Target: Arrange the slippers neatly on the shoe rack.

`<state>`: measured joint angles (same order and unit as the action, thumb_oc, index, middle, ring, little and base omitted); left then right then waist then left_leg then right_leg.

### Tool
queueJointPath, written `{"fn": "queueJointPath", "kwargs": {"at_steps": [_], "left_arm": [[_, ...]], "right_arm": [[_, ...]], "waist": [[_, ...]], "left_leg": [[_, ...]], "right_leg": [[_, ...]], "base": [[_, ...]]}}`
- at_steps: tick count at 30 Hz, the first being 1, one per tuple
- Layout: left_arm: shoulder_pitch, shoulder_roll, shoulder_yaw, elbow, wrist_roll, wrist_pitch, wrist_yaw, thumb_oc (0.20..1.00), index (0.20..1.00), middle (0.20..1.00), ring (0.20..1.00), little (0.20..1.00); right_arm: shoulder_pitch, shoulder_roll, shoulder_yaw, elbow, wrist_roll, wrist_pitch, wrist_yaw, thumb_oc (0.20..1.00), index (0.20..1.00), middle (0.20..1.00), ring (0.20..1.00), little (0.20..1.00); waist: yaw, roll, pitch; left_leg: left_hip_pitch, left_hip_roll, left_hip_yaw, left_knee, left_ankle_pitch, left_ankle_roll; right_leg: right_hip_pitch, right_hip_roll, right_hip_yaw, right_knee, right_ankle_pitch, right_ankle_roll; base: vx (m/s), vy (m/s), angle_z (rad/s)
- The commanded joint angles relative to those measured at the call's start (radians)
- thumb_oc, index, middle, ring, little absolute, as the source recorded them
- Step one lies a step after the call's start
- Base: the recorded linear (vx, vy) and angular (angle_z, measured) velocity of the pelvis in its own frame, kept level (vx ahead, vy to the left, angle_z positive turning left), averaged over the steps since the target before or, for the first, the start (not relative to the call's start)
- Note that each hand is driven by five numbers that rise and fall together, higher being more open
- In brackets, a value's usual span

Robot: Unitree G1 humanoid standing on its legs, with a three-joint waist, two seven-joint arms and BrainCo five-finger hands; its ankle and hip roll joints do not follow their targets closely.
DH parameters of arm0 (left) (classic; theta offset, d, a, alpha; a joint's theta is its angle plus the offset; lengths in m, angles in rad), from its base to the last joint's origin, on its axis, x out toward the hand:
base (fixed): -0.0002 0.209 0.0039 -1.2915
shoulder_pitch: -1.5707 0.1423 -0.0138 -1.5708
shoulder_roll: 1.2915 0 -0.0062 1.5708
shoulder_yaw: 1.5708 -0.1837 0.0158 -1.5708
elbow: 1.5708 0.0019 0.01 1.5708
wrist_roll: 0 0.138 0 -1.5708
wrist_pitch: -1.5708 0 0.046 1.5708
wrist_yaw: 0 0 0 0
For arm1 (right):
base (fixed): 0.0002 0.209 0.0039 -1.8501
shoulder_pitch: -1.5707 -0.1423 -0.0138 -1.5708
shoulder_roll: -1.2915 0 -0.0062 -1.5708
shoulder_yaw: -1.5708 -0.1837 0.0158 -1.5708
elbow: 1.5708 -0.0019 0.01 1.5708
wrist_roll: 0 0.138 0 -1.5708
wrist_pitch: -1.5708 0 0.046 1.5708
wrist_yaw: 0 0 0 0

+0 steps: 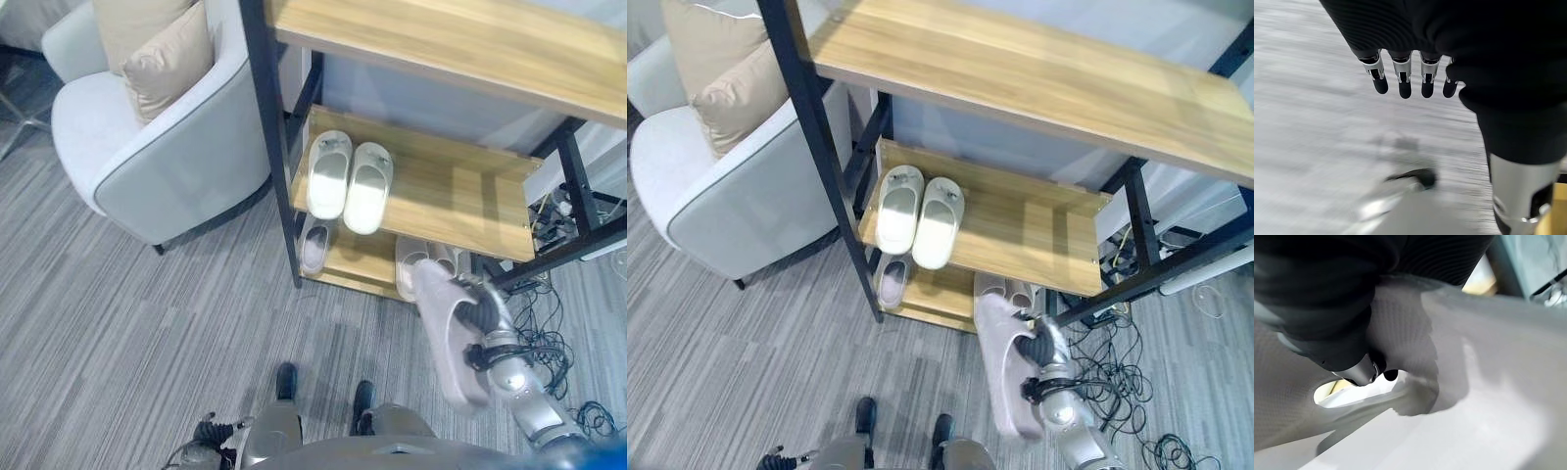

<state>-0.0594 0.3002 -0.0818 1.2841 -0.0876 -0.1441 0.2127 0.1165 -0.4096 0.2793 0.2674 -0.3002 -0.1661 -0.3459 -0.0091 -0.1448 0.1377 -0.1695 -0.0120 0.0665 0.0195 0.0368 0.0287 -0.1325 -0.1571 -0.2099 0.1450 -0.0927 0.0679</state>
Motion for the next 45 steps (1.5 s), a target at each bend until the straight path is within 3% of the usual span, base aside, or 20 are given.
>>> {"fn": "queueJointPath", "kwargs": {"at_steps": [1, 3, 4, 5, 7, 8, 10, 15, 24, 25, 27, 28, 31, 34, 35, 36, 37, 41, 42, 45], "left_arm": [[-0.026, 0.037, -0.049, -0.027, 0.075, -0.034, 0.051, 1.0, 1.0, 1.0, 1.0, 1.0], [-0.031, 0.032, -0.085, -0.039, 0.131, -0.035, 0.068, 1.0, 1.0, 1.0, 1.0, 1.0], [-0.031, 0.04, -0.09, -0.049, 0.122, -0.035, 0.058, 1.0, 1.0, 1.0, 1.0, 1.0], [-0.03, 0.046, -0.075, -0.049, 0.105, -0.035, 0.053, 1.0, 1.0, 1.0, 1.0, 1.0], [-0.025, 0.036, -0.055, -0.035, 0.09, -0.04, 0.063, 1.0, 1.0, 1.0, 1.0, 1.0], [-0.025, 0.033, -0.061, -0.031, 0.1, -0.042, 0.072, 1.0, 1.0, 1.0, 1.0, 1.0], [-0.047, 0.033, -0.094, -0.026, 0.139, -0.051, 0.09, 1.0, 1.0, 1.0, 1.0, 1.0], [-0.116, 0.035, -0.16, -0.091, 0.16, -0.082, 0.133, 1.0, 1.0, 1.0, 1.0, 1.0], [-0.141, 0.092, -0.123, -0.266, 0.045, -0.144, 0.24, 1.0, 1.0, 1.0, 1.0, 1.0], [-0.137, 0.099, -0.111, -0.312, 0.011, -0.163, 0.265, 1.0, 1.0, 1.0, 1.0, 1.0], [-0.159, 0.108, -0.101, -0.367, -0.059, -0.183, 0.284, 1.0, 1.0, 1.0, 1.0, 1.0], [-0.306, 0.159, -0.077, -0.2, -0.134, -0.184, 0.25, 1.0, 1.0, 1.0, 1.0, 1.0], [-0.375, 0.222, -0.035, -0.144, -0.199, -0.195, 0.245, 1.0, 1.0, 1.0, 1.0, 1.0], [-0.381, 0.244, -0.038, -0.115, -0.189, -0.21, 0.272, 1.0, 1.0, 1.0, 1.0, 1.0], [-0.398, 0.285, -0.048, -0.258, -0.189, -0.179, 0.335, 1.0, 1.0, 1.0, 1.0, 1.0], [-0.252, 0.242, -0.024, -0.58, -0.192, -0.208, 0.355, 1.0, 1.0, 1.0, 1.0, 1.0], [-0.185, 0.24, -0.009, -0.663, -0.173, -0.206, 0.372, 1.0, 1.0, 1.0, 1.0, 1.0], [-0.131, 0.254, 0.006, -0.761, -0.1, -0.173, 0.387, 1.0, 1.0, 1.0, 1.0, 1.0], [-0.154, 0.275, 0.018, -0.781, -0.069, -0.159, 0.411, 1.0, 1.0, 1.0, 1.0, 1.0], [-0.196, 0.28, -0.001, -0.696, -0.091, -0.189, 0.428, 1.0, 1.0, 1.0, 1.0, 1.0]], "right_arm": [[-0.072, -0.021, -0.017, -0.012, -0.021, -0.049, 0.011, 0.2, 0.2, 0.2, 0.2, 0.2], [-0.102, -0.023, 0.01, 0.003, -0.036, -0.042, 0.018, 0.2, 0.2, 0.2, 0.2, 0.2], [-0.098, -0.023, 0.021, -0.012, -0.057, -0.044, 0.02, 0.2, 0.2, 0.2, 0.2, 0.2], [-0.094, -0.023, 0.02, -0.013, -0.065, -0.044, 0.016, 0.2, 0.2, 0.2, 0.2, 0.2], [-0.09, -0.01, 0.032, 0.008, -0.078, -0.031, 0.007, 0.2, 0.2, 0.2, 0.2, 0.2], [-0.096, -0.003, 0.037, 0.018, -0.077, -0.03, 0.005, 0.2, 0.2, 0.2, 0.2, 0.2], [-0.099, -0.021, 0.037, 0.022, -0.067, -0.037, 0.001, 0.2, 0.2, 0.2, 0.2, 0.2], [-0.177, -0.067, 0.083, 0.053, -0.056, -0.064, -0.011, 0.2, 0.2, 0.2, 0.2, 0.2], [-0.427, -0.136, 0.137, 0.07, -0.091, -0.069, -0.077, 0.2, 0.2, 0.2, 0.2, 0.2], [-0.46, -0.129, 0.133, 0.088, -0.06, -0.07, -0.087, 0.2, 0.2, 0.2, 0.2, 0.2], [-0.509, -0.128, 0.129, 0.104, -0.03, -0.065, -0.1, 0.2, 0.2, 0.2, 0.2, 0.2], [-0.626, -0.134, 0.156, 0.176, 0.013, -0.069, -0.114, 0.2, 0.2, 0.2, 0.2, 0.2], [-0.758, -0.17, 0.169, 0.203, 0.006, -0.051, -0.136, 0.2, 0.2, 0.2, 0.2, 0.2], [-0.914, -0.225, 0.15, 0.268, 0.011, -0.042, -0.219, 0.2, 0.2, 0.2, 0.2, 0.2], [-0.935, -0.253, 0.139, 0.261, -0.002, -0.016, -0.246, 0.2, 0.2, 0.2, 0.2, 0.2], [-0.946, -0.289, 0.086, 0.29, 0.016, 0.009, -0.279, 0.2, 0.2, 0.2, 0.2, 0.2], [-0.972, -0.305, 0.055, 0.319, 0.026, 0.024, -0.293, 0.2, 0.2, 0.2, 0.2, 0.2], [-1.054, -0.364, 0.053, 0.366, 0.089, 0.034, -0.29, 0.2, 0.2, 0.2, 0.2, 0.2], [-1.103, -0.4, 0.075, 0.37, 0.1, 0.038, -0.276, 0.2, 0.2, 0.2, 0.2, 0.2], [-1.198, -0.434, 0.136, 0.42, 0.085, 0.058, -0.275, 0.2, 0.2, 0.2, 0.2, 0.2]], "waist": [[0.011, 0.008, 0.008], [0.006, 0.013, 0.022], [-0.001, 0.034, 0.046], [-0.003, 0.041, 0.059], [-0.002, 0.036, 0.095], [-0.001, 0.033, 0.114], [-0.009, 0.015, 0.146], [-0.01, 0.03, 0.169], [0.034, 0.053, 0.196], [0.042, 0.061, 0.191], [0.044, 0.064, 0.184], [0.034, 0.063, 0.168], [0.018, 0.078, 0.142], [0.014, 0.093, 0.109], [0.022, 0.104, 0.101], [0.052, 0.128, 0.1], [0.062, 0.134, 0.09], [0.082, 0.136, 0.07], [0.086, 0.132, 0.071], [0.092, 0.12, 0.113]], "left_leg": [[-0.102, 0.042, -0.008, 0.116, -0.09, -0.031], [-0.088, 0.033, 0.008, 0.119, -0.106, -0.007], [-0.068, 0.036, 0.015, 0.12, -0.122, 0.007], [-0.058, 0.035, 0.016, 0.125, -0.13, 0.012], [-0.03, 0.033, 0.017, 0.139, -0.17, 0.008], [-0.041, 0.038, 0.02, 0.155, -0.161, 0.007], [-0.123, 0.014, -0.024, 0.234, -0.178, -0.01], [-0.275, 0.016, -0.075, 0.283, -0.147, -0.037], [-0.568, 0.035, -0.127, 0.529, -0.191, -0.063], [-0.625, 0.042, -0.137, 0.6, -0.244, -0.068], [-0.703, 0.045, -0.144, 0.667, -0.265, -0.064], [-0.778, 0.054, -0.15, 0.735, -0.283, -0.065], [-0.927, 0.061, -0.153, 0.871, -0.327, -0.057], [-1.076, 0.05, -0.145, 1.003, -0.365, -0.061], [-1.126, 0.048, -0.143, 1.038, -0.378, -0.058], [-1.178, 0.027, -0.151, 1.082, -0.39, -0.053], [-1.216, 0.023, -0.154, 1.12, -0.405, -0.052], [-1.327, -0.001, -0.17, 1.249, -0.447, -0.046], [-1.392, -0.001, -0.181, 1.353, -0.48, -0.045], [-1.401, -0.002, -0.181, 1.424, -0.517, -0.05]], "right_leg": [[0.106, -0.033, 0.005, 0.023, 0.003, 0.106], [0.046, -0.077, -0.007, 0.147, 0.078, 0.122], [0.001, -0.101, -0.034, 0.269, 0.1, 0.112], [-0.025, -0.106, -0.039, 0.311, 0.092, 0.107], [-0.062, -0.134, -0.064, 0.25, 0.05, 0.098], [-0.071, -0.134, -0.078, 0.186, 0.072, 0.085], [-0.105, -0.111, 0.026, 0.023, 0.111, 0.102], [-0.208, -0.076, 0.026, 0.044, 0.098, 0.074], [-0.521, -0.095, 0.014, 0.391, -0.029, 0.04], [-0.589, -0.098, 0.034, 0.481, -0.085, 0.042], [-0.673, -0.104, 0.041, 0.562, -0.117, 0.034], [-0.761, -0.105, 0.062, 0.641, -0.149, 0.026], [-0.917, -0.118, 0.093, 0.778, -0.208, 0.01], [-1.061, -0.12, 0.117, 0.904, -0.261, -0.008], [-1.103, -0.127, 0.121, 0.938, -0.276, -0.009], [-1.154, -0.14, 0.119, 0.997, -0.298, -0.019], [-1.191, -0.142, 0.121, 1.036, -0.316, -0.023], [-1.31, -0.147, 0.148, 1.178, -0.366, -0.033], [-1.38, -0.162, 0.163, 1.289, -0.405, -0.04], [-1.404, -0.172, 0.189, 1.373, -0.438, -0.045]], "base": [[0.05, 0.21, -0.04], [0.01, 0.252, -0.26], [0.01, 0.26, -0.44], [0.03, 0.202, -0.36], [0.04, -0.012, -0.29], [-0.04, -0.208, -0.24], [-0.1, -0.223, -0.07], [-0.13, -0.145, 0.65], [-0.07, -0.078, 0.2], [0.02, -0.081, 0.1], [0.0, -0.065, 0.14], [-0.02, -0.021, 0.06], [0.02, 0.01, -0.08], [0.06, -0.011, -0.15], [0.08, -0.063, 0.0], [0.09, -0.079, 0.05], [0.1, -0.058, 0.15], [0.14, -0.008, 0.27], [0.21, -0.022, 0.09], [0.12, -0.024, 0.01]]}}
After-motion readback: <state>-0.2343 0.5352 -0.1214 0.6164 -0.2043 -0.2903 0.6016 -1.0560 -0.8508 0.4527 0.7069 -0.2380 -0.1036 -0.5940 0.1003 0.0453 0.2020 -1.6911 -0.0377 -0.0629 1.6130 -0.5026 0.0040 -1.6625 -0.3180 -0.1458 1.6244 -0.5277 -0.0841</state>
